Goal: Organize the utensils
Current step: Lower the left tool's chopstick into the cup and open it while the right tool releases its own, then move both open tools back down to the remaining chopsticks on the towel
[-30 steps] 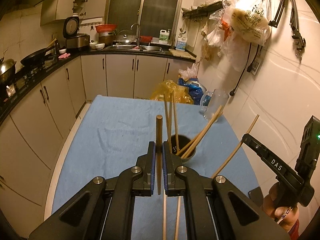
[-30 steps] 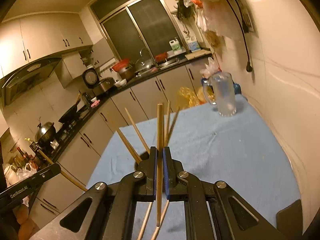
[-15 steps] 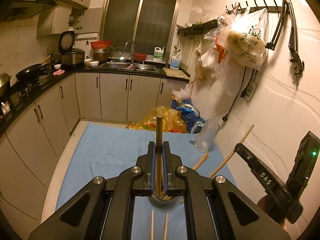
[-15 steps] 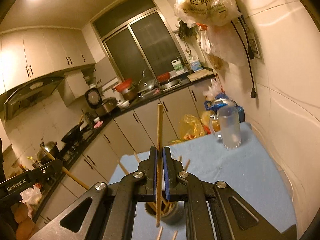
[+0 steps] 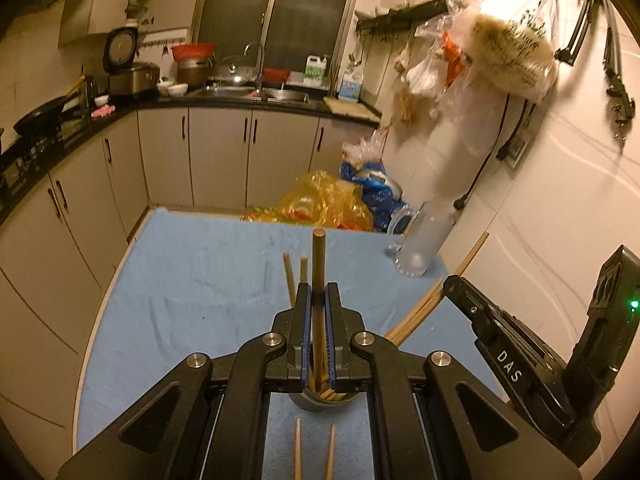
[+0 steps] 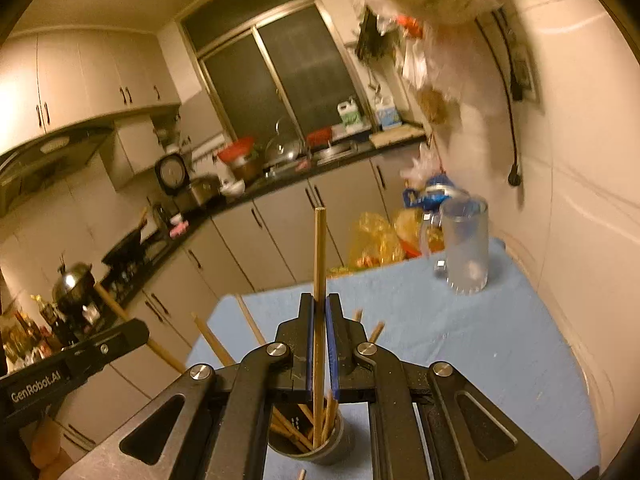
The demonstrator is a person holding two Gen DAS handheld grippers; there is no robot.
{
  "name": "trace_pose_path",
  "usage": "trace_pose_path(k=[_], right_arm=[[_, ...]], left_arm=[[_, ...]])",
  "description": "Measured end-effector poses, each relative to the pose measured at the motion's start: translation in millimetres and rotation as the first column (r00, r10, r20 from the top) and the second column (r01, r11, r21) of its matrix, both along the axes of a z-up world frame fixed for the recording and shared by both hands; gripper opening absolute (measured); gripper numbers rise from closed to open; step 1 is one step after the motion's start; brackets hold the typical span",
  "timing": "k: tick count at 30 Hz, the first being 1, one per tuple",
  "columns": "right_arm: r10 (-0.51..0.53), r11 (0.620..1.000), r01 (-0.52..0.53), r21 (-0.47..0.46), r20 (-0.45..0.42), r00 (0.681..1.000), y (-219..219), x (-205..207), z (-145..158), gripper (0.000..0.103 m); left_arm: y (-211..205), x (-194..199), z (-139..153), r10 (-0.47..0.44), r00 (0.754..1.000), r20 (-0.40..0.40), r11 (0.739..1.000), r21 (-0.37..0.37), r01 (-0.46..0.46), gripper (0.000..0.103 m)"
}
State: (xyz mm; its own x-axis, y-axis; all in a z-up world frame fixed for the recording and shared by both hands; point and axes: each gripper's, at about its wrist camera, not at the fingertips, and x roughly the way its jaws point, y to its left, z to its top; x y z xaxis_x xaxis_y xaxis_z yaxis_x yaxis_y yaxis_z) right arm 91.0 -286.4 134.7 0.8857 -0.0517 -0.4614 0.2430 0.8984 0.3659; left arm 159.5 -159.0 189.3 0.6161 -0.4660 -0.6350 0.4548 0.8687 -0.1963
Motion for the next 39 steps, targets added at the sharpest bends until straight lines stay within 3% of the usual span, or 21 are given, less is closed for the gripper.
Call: trace_pose_path(k=[6, 12, 16, 21, 23, 28, 31, 35, 39], right_arm=[[0.034, 0.999, -0.033, 0.005, -0.054, 0.998, 5, 13, -23, 0.006], [0.04, 0.999, -0.039, 0.022, -0.061, 0.997, -1, 11, -23, 0.007], [0.036, 0.999, -0.035, 0.037, -0.038, 0.999, -6, -1, -15, 0.007], [0.038, 0.995, -0.034, 0.09, -0.043, 0.998, -13, -28, -20, 0.007], [0.059, 0.992, -0.05, 0.118, -0.073, 0.996, -15, -35, -30, 0.008], [0.096, 0.978, -0.056, 0.2, -0.197, 0.976, -15, -52, -80, 0.007], [0.092, 0.969, -0.031, 0.245, -0.242, 0.966, -20, -62, -105, 0.008], [0.097, 0.964, -0.023, 0.266, -0.269, 0.958, -21, -73, -121, 0.008], [0.11, 0.962, -0.033, 0.272, -0.273, 0.956, -17, -81, -123, 0.008]], left_arm=[[-2, 11, -28, 0.001, 0.999, -0.037, 1.0, 0.025, 0.0, 0.006], [3, 12, -27, 0.006, 0.999, -0.035, 1.0, 0.01, -0.005, 0.008], [13, 5, -17, 0.015, 1.0, -0.012, 1.0, -0.007, -0.015, 0.022], [31, -13, -12, 0.014, 1.0, 0.011, 1.0, -0.012, -0.014, 0.023], [38, -21, -18, 0.008, 1.0, 0.003, 1.0, 0.0, -0.008, 0.028], [48, -38, -69, -0.025, 0.995, -0.095, 0.996, 0.082, 0.033, 0.031], [43, -46, -124, -0.046, 0.971, -0.236, 0.986, 0.147, 0.083, 0.031], [31, -55, -170, -0.053, 0.939, -0.339, 0.972, 0.199, 0.127, 0.031], [21, -54, -193, -0.041, 0.928, -0.372, 0.96, 0.242, 0.139, 0.031]])
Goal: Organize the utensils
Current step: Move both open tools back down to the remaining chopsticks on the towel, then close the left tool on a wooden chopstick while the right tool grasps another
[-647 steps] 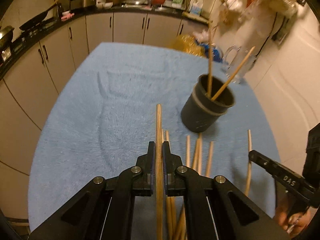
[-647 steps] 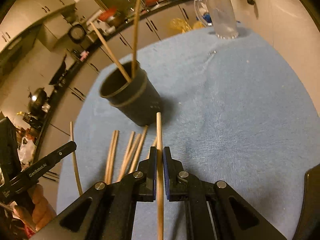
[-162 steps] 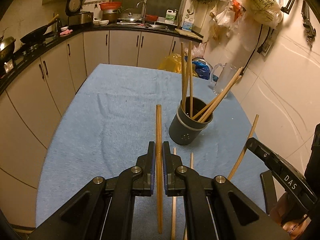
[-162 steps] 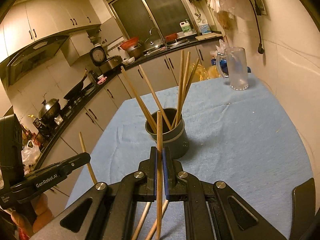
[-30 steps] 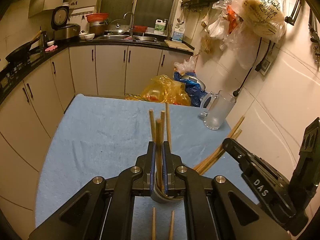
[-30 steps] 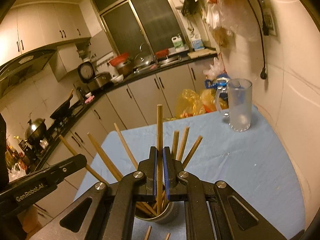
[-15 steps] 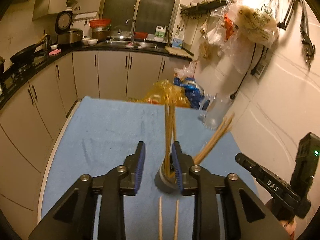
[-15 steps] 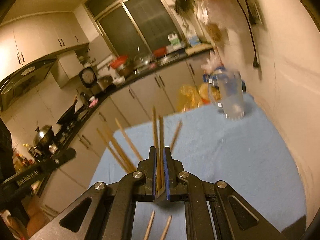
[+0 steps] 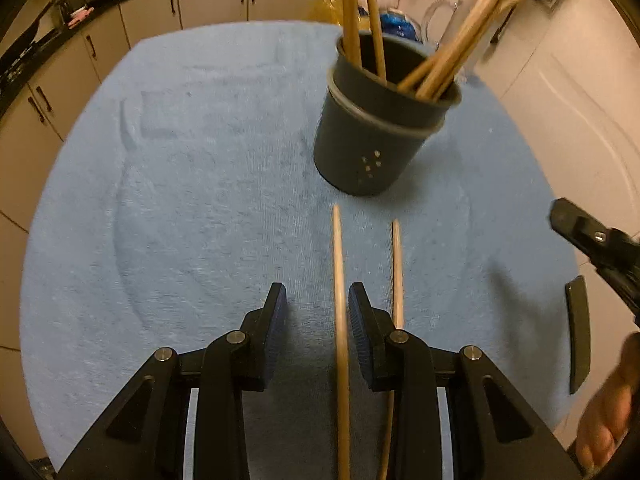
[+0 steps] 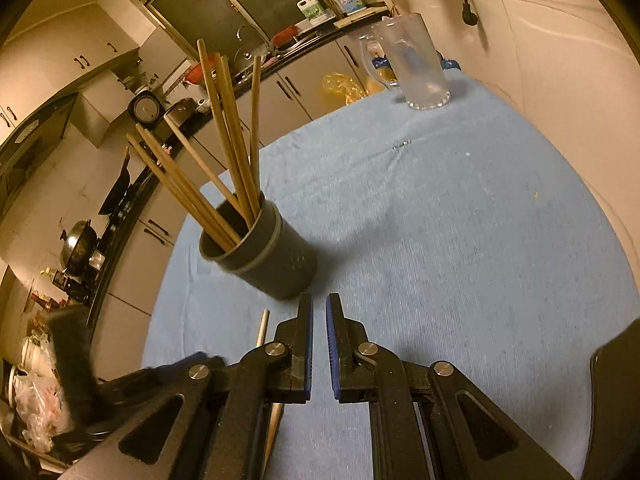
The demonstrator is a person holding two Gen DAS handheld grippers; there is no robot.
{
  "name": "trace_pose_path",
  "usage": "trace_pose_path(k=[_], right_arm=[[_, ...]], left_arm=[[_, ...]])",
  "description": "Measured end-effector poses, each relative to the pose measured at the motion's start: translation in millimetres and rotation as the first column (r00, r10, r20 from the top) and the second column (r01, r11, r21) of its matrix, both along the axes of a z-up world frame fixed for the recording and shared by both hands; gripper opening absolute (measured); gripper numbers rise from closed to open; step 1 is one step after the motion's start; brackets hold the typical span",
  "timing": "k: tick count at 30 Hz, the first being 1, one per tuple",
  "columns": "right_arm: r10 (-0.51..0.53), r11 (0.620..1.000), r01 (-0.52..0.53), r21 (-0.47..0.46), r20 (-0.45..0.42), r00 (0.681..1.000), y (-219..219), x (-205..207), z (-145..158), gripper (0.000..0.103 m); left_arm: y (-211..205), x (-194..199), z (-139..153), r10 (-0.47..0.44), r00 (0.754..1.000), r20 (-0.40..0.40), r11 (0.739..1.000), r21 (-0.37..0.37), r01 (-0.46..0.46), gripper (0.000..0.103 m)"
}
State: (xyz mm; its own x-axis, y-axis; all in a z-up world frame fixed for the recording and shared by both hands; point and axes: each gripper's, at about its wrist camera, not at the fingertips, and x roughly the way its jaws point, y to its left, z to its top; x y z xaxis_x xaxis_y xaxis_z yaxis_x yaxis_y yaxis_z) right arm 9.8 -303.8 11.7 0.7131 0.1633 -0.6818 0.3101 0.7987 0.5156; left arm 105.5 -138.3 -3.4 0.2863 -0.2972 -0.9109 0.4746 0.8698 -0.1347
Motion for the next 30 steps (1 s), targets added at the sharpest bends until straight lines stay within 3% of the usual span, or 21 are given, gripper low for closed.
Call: trace_pose_path(k=[3, 4, 8, 18, 27, 30], right_arm=[[0.001, 1.0, -0.001, -0.005, -0.006, 1.0, 2, -5, -2, 0.008], [0.0, 1.0, 0.0, -0.002, -0.011, 1.0, 2, -6, -3, 0.008], [0.01, 1.0, -0.009, 0.008, -0.045, 0.999, 5, -5, -10, 0.008], [0.126, 0.992, -0.123, 0.027, -0.192, 0.973, 47, 29, -43, 0.008], [0.145, 0.986, -0.163, -0.027, -0.328, 0.933, 78, 71, -69, 0.011], [0.142, 0.977, -0.187, -0.1, -0.348, 0.927, 90, 78, -65, 0.011]], left_arm=[[-6, 4, -12, 0.001, 1.0, -0.012, 0.999, 0.034, -0.001, 0.029], [-8, 5, -15, 0.005, 1.0, -0.017, 0.999, 0.038, -0.004, 0.022], [-2, 6, -19, 0.028, 1.0, -0.009, 0.999, 0.043, -0.028, 0.007], [64, 13, -21, 0.159, 0.987, -0.033, 0.987, -0.001, -0.159, 0.007], [64, 15, -19, 0.143, 0.988, -0.049, 0.989, -0.034, -0.145, 0.007], [64, 11, -17, 0.144, 0.988, -0.056, 0.988, -0.045, -0.147, 0.007]])
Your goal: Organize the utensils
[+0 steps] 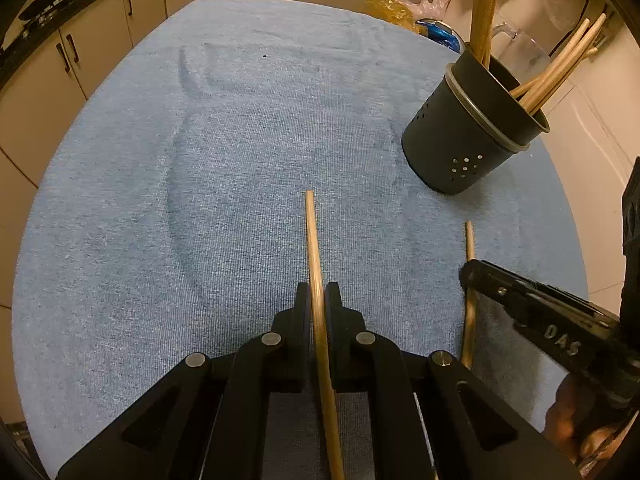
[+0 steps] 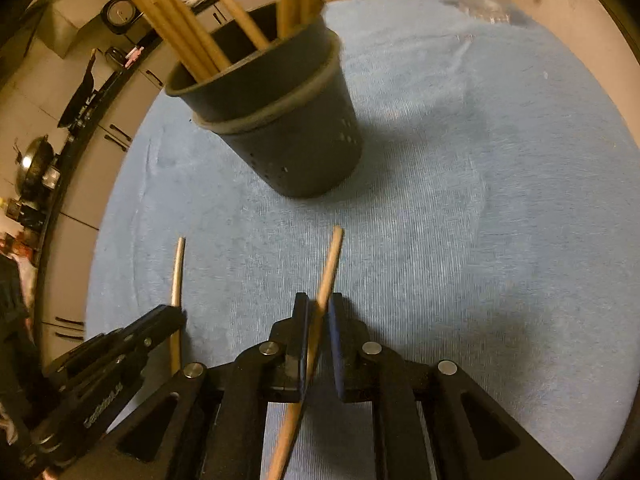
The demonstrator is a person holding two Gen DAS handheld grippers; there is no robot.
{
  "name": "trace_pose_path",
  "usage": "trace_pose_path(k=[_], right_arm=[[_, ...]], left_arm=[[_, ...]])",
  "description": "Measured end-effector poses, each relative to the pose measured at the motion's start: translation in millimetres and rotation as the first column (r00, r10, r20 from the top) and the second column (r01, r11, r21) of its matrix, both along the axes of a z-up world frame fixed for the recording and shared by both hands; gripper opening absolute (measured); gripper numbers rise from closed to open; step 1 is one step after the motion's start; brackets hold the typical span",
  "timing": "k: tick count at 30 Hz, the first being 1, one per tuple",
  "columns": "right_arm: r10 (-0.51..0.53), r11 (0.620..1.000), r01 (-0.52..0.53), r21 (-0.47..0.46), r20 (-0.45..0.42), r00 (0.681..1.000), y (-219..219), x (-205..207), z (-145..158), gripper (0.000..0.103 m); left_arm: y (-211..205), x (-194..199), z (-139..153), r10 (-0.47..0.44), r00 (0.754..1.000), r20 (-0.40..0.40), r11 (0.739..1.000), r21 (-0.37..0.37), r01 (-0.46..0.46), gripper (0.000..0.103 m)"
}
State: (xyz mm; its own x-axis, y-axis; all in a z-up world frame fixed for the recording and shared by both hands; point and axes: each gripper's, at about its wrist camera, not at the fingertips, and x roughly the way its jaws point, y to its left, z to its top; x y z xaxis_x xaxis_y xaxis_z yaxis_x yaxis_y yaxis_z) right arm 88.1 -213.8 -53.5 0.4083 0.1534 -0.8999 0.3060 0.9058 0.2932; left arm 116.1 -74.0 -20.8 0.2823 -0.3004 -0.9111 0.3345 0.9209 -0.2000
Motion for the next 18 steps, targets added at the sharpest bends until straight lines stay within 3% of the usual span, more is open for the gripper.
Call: trace_pose_path(k=[4, 8, 15, 18], right_arm=[[0.029, 0.998, -0.029, -0.057, 0.005, 1.0, 10, 4, 2, 0.008], [0.015, 1.0, -0.015, 0.007, 0.038, 0.999, 1, -1, 3, 0.006], [0.002, 0.998, -0.017, 0.066, 0.223, 0.975, -12, -39, 44, 0.006], [-0.005, 0.999, -0.013, 0.05, 0.35, 0.937, -14, -60, 72, 0.006]], left_arm=[[-1, 2, -2, 0.002, 1.0, 0.005, 1.0, -0.008, -0.002, 0.007], [-3, 9, -3, 0.003, 1.0, 0.01, 1.0, -0.015, -0.003, 0.006], [7, -6, 33, 0.025, 0.995, 0.095, 0.997, -0.075, -0.018, 0.006], [9, -18, 55, 0.03, 0.988, 0.154, 0.996, -0.092, -0.015, 0.006]])
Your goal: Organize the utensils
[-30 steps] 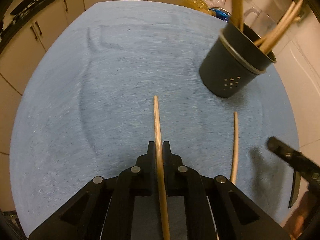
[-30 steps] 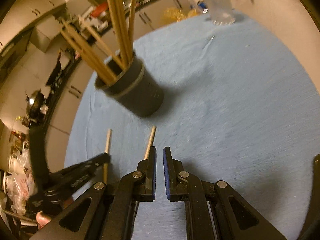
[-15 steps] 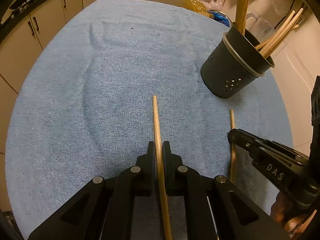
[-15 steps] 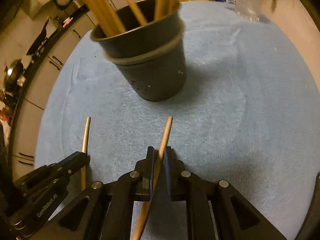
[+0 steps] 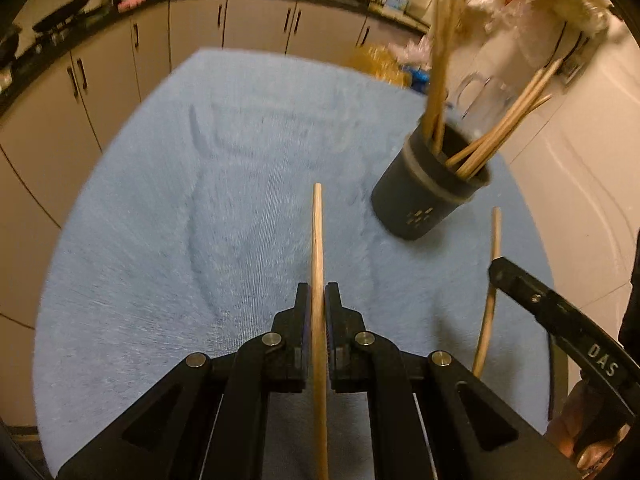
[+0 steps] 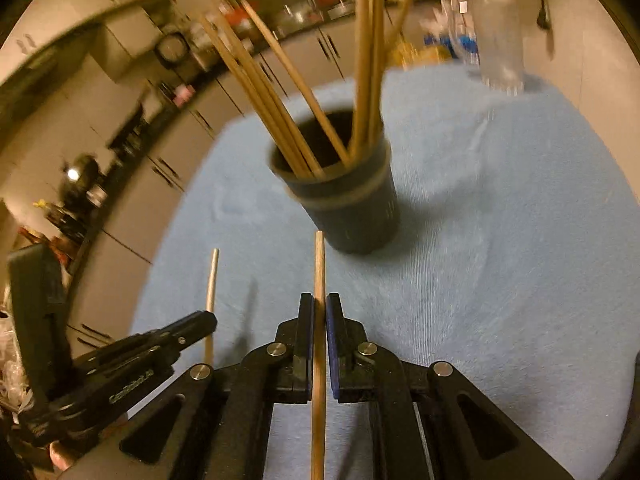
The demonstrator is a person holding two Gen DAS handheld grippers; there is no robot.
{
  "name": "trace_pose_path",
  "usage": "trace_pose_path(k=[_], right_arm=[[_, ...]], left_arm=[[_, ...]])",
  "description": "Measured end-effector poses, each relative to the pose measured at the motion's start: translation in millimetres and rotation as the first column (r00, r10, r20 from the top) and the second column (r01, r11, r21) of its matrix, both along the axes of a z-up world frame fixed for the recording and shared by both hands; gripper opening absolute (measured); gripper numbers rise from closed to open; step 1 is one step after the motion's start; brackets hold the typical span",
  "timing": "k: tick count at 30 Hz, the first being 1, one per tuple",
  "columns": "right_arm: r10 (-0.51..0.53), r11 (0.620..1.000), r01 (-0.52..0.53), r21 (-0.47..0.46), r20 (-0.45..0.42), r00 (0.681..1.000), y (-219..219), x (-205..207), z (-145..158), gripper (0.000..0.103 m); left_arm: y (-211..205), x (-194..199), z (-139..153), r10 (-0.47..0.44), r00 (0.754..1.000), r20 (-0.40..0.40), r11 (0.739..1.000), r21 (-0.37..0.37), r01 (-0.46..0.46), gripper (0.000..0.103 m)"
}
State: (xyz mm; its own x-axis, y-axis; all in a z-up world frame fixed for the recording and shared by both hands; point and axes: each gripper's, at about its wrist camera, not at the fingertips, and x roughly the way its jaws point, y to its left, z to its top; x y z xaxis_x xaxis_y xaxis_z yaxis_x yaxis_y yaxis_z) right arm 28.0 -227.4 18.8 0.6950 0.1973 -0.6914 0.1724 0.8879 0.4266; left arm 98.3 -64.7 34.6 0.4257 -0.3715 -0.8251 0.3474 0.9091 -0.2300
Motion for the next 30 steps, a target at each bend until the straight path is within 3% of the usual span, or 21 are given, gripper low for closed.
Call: trace_pose_path(k=[3, 9, 30], right_arm=[[-0.007, 1.0, 0.01, -0.022, 0.109, 0.994, 6, -18, 22, 0.006], [-0.032, 0.998, 0.043, -0.042, 0.234, 0.972, 11, -39, 49, 0.006], [-0.103, 0.993, 0.116, -0.019, 0.333, 0.937, -10, -69, 78, 0.006]], left_arm=[[2, -13, 20, 0.0, 0.998, 0.058, 1.0, -0.012, 0.0, 0.006], [1, -38, 50, 0.004, 0.99, 0.139, 1.0, -0.025, 0.0, 0.006], [-5, -49, 76, 0.011, 0.98, 0.197, 0.999, -0.031, -0.005, 0.006]])
